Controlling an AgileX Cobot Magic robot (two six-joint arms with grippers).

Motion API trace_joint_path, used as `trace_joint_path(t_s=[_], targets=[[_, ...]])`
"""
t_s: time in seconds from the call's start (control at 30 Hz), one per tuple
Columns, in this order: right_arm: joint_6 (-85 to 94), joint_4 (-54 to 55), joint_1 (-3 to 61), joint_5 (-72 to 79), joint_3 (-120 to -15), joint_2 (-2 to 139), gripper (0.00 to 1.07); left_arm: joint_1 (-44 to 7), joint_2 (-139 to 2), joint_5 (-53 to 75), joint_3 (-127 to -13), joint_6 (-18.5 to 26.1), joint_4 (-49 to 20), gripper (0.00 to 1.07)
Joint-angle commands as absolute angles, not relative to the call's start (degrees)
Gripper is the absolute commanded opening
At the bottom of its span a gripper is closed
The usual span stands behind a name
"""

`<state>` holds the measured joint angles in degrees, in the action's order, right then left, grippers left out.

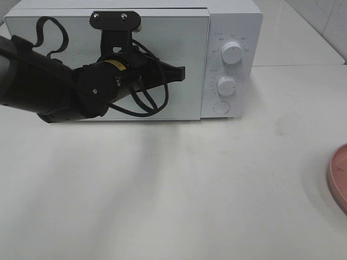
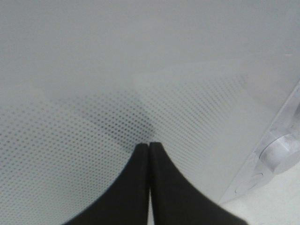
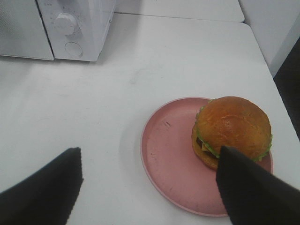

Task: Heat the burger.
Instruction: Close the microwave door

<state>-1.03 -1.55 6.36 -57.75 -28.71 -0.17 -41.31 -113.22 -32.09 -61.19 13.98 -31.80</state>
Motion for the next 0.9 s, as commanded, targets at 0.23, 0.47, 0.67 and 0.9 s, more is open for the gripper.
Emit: trace_joint_path(t_s=[0.23,0.47,0.67,0.9], targets=[[-1.1,-1.8,6.0,-57.0,-28.5,-2.1,0.76,-39.7,-114.6,-36.8,-66.7,17.6,-36.3,0.00],[-1.1,-1.8,6.0,-57.0,-28.5,-2.1,0.76,-41.4,-113.8,-30.6,-66.7,17.8,-36.1,0.00],[-1.1,-1.8,6.0,-57.0,-28.5,-2.1,0.76,-41.7,-112.8,-21.5,-65.5,17.8,-36.2,0.00],[-1.1,-1.8,6.0,-57.0,-28.5,-2.1,0.76,-41.7,-108.1,-20.0,-57.1,17.8,-36.2,0.05]])
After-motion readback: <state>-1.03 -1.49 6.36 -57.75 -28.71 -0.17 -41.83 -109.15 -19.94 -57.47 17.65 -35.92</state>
